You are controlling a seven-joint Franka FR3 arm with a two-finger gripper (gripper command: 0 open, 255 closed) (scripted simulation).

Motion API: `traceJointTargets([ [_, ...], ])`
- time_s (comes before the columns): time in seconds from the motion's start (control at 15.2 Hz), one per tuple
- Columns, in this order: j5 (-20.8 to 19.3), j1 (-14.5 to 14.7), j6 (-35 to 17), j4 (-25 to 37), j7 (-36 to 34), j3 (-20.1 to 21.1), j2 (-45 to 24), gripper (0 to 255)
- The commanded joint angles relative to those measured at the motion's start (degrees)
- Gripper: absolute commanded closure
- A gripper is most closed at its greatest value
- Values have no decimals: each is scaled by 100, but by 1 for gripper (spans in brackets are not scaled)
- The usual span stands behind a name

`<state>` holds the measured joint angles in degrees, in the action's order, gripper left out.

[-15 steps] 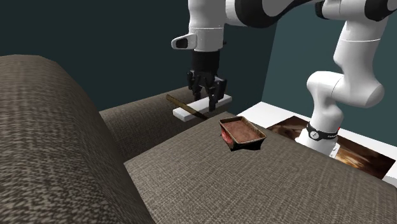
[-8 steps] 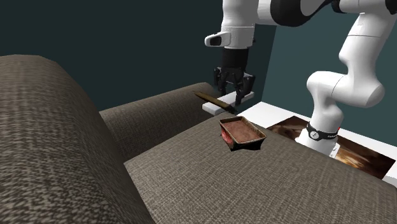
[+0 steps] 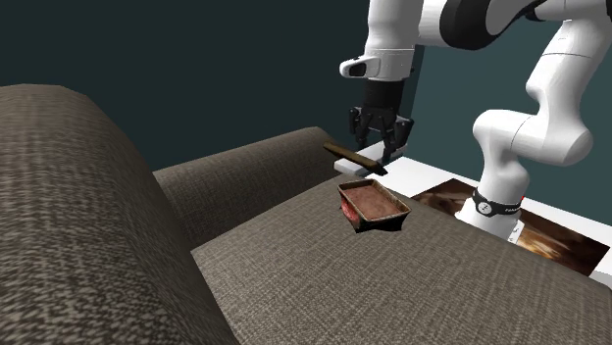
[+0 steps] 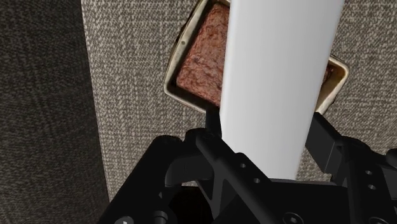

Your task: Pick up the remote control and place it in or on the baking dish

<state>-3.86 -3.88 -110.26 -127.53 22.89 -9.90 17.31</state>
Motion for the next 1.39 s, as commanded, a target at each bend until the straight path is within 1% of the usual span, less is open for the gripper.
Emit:
traceJointTargets([
  [0.0,-2,1,-170,-149,-10,-1,-18,255],
  [0.59,3,-4,-912,-678,-2,-38,-232,255],
  [1.06,3,-4,-912,-678,-2,-38,-232,255],
  [1.12,3,-4,-912,-678,-3,-38,-232,0],
  [1.32,3,-4,-913,-678,-3,-38,-232,0],
])
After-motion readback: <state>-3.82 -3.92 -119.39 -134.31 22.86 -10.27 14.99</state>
